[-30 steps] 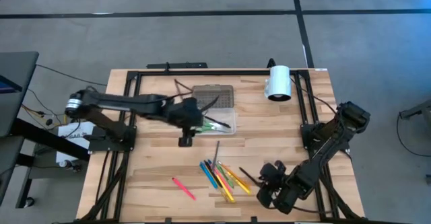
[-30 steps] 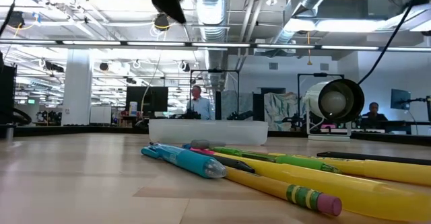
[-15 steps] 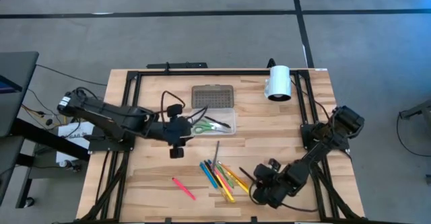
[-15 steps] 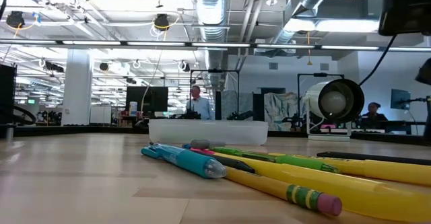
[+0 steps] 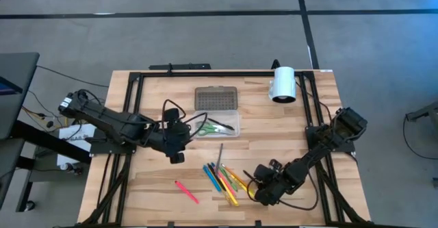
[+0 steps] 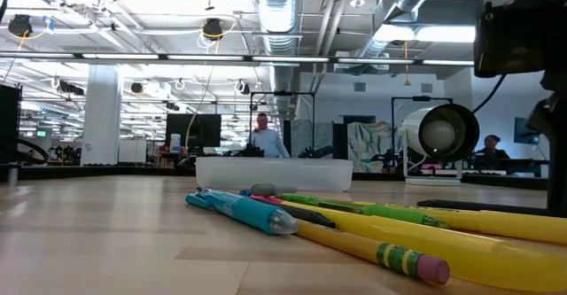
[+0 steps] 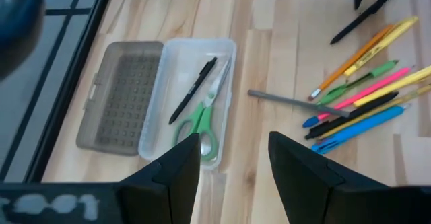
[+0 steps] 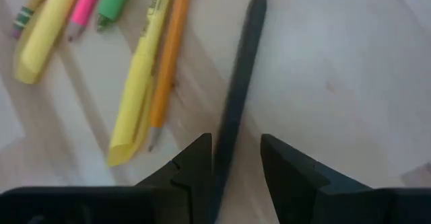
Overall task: Pick & place school supplies into a supply box
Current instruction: Put the black pen into the supply box
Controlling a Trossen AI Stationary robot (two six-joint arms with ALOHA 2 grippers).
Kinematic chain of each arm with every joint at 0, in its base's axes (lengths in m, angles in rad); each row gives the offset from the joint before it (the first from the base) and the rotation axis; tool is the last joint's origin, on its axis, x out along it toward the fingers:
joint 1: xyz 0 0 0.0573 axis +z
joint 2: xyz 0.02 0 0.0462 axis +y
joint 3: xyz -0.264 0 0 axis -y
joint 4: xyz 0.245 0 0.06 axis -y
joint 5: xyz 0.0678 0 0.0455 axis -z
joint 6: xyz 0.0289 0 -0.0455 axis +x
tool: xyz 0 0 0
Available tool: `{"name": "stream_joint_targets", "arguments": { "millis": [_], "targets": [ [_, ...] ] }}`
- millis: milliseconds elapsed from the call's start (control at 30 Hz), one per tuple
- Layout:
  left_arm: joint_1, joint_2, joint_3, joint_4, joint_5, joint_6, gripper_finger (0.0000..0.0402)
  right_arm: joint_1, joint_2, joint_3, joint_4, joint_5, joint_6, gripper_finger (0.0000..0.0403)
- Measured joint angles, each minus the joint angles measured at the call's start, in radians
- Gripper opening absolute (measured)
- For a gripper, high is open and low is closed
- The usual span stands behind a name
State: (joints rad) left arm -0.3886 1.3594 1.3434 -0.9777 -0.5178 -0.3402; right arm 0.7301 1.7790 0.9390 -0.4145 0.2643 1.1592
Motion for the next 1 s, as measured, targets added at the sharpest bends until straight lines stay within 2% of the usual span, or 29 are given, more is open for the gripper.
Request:
{"name": "stream_joint_targets", "arguments": {
  "millis": [333,533,767,1000],
  "targets": [
    [-0.039,0.001,-0.006,-0.095,-0.057,-0.105,0.0167,-0.038,0.020,0.003,-0.024,-0.038,0.051,0.0114],
    [-0.061,0.001,-0.006,-0.171,-0.102,-0.202,0.0167,-0.070,0.019,0.004,-0.110,-0.073,0.133,0.0067],
    [-0.084,0.001,-0.006,-0.255,-0.145,-0.293,0.0167,-0.111,0.017,0.004,-0.119,-0.112,0.150,0.0016],
    [-0.087,0.001,-0.006,-0.325,-0.161,-0.349,0.0167,-0.133,0.017,0.004,-0.119,-0.128,0.151,0.0026]
  ]
}}
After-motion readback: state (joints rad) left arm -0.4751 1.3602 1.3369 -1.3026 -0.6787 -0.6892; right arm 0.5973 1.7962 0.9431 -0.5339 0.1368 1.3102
